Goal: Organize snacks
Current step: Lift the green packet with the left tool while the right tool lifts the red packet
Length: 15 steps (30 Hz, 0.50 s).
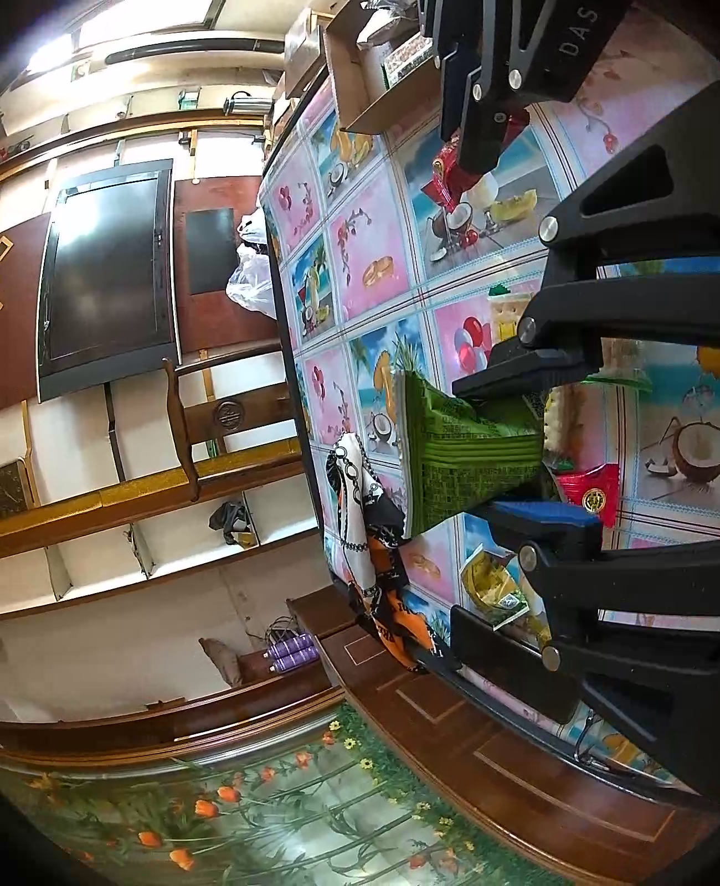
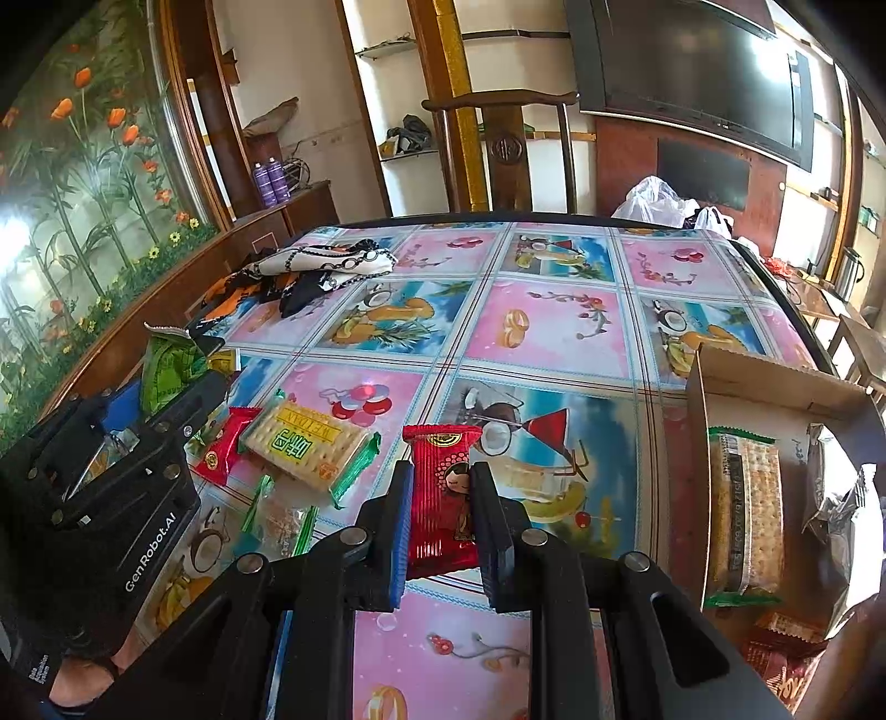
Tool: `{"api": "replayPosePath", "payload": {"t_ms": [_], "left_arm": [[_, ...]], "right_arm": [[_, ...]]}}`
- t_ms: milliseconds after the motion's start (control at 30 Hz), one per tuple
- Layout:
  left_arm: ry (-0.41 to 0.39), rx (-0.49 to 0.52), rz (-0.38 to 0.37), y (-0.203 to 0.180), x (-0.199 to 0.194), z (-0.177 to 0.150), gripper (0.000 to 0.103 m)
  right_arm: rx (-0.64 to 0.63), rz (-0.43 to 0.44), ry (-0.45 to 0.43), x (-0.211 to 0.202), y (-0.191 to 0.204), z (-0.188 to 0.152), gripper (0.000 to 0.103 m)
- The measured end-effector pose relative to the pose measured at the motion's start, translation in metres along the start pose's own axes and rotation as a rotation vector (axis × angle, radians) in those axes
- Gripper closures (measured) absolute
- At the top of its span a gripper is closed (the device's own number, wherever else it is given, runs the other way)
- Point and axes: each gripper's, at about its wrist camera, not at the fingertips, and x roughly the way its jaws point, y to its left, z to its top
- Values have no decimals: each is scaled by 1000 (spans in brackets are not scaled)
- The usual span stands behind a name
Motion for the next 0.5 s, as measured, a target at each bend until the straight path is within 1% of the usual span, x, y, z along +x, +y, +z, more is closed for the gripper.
{"api": "replayPosePath", "payload": {"t_ms": [500], "left_arm": [[-13,21,17,-3,-2,-1,71]], "right_arm": [[-3,0,-1,-1,2,1,81]]}}
